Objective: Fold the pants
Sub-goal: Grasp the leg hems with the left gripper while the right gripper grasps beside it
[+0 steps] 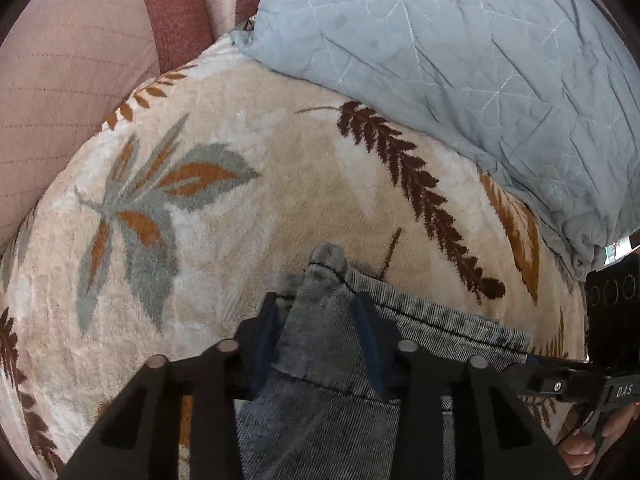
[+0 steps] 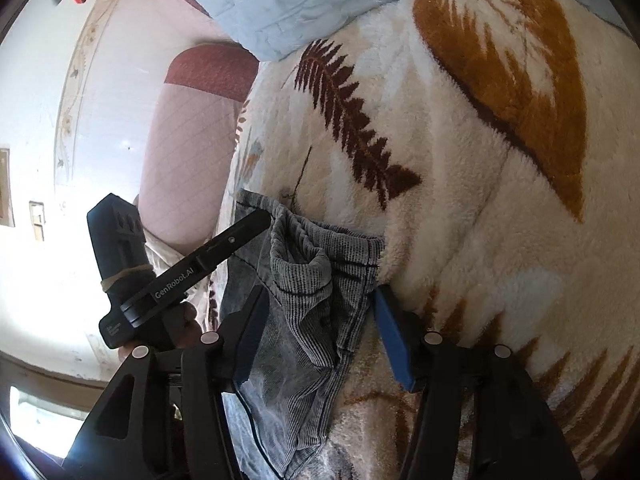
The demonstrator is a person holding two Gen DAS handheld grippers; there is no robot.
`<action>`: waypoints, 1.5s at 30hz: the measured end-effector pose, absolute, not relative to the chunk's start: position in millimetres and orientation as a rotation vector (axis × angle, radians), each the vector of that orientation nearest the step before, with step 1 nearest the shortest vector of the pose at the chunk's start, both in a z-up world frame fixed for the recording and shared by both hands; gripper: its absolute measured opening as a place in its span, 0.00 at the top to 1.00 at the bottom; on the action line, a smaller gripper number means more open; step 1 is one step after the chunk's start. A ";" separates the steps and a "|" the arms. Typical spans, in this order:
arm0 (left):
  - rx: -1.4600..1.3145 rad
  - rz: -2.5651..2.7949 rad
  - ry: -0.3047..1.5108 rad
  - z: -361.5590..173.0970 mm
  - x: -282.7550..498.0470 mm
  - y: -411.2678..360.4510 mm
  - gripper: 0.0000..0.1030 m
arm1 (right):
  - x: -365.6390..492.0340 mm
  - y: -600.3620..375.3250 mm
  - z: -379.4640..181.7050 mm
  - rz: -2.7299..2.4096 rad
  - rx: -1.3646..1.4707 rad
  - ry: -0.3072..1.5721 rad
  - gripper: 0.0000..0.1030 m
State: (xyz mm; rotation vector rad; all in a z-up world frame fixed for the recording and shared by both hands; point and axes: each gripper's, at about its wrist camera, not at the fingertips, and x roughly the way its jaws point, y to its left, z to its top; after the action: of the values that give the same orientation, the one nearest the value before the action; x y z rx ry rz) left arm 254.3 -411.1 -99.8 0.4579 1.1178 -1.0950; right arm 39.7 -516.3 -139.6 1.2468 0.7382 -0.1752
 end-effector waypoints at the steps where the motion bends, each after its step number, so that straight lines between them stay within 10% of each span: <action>1: 0.461 -1.090 1.112 -98.8 253.5 -409.4 0.69 | 39.9 -515.7 -139.1 -0.176 1.239 0.738 0.49; 5: 0.444 -1.082 1.100 -94.5 253.7 -405.7 0.78 | 39.9 -515.3 -138.3 -0.214 1.180 0.767 0.80; 45: 0.031 -0.990 0.974 -19.8 244.9 -230.1 0.81 | 48.2 -384.6 -42.0 0.126 0.796 0.686 0.86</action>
State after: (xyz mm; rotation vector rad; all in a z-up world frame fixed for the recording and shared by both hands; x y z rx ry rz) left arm 244.9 -230.1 -19.8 0.0310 0.9742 -0.9901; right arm 48.2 -384.6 -42.0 0.7957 0.6859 0.1256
